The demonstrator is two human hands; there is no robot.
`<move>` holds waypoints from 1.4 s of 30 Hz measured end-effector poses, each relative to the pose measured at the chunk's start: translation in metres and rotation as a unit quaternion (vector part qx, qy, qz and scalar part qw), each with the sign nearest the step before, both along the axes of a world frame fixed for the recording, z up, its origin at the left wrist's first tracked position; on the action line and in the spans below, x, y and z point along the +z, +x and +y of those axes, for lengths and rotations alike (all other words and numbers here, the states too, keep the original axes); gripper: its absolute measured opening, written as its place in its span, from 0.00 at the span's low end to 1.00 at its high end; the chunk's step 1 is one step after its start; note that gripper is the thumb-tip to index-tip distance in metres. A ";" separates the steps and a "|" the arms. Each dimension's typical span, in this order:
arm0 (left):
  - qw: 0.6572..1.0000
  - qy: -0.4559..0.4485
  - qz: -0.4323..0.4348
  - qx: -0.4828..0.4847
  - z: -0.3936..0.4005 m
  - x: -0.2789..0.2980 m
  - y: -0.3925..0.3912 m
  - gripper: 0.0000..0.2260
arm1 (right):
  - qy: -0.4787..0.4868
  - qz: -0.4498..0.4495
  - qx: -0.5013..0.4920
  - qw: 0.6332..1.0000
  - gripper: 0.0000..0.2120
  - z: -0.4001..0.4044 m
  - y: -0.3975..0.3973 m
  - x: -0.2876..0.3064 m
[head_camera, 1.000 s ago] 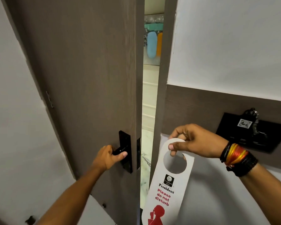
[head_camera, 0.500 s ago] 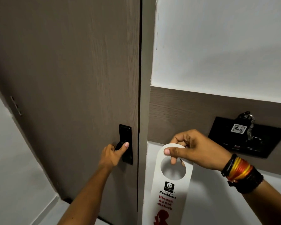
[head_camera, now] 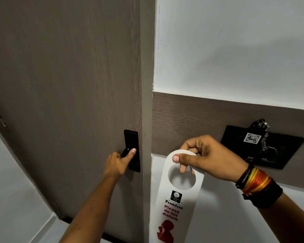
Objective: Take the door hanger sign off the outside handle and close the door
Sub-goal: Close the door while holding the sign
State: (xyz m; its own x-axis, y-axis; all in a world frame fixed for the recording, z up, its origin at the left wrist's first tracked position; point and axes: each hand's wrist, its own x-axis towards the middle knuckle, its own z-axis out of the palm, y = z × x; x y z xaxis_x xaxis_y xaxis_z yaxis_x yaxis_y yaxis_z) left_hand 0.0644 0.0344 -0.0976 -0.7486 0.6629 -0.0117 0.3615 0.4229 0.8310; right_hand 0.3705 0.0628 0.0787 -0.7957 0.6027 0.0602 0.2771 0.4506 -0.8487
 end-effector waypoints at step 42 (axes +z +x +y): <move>0.919 0.245 -0.102 -0.291 -0.161 0.107 0.101 0.09 | 0.005 0.221 -0.089 0.971 0.14 -0.059 -0.035 0.040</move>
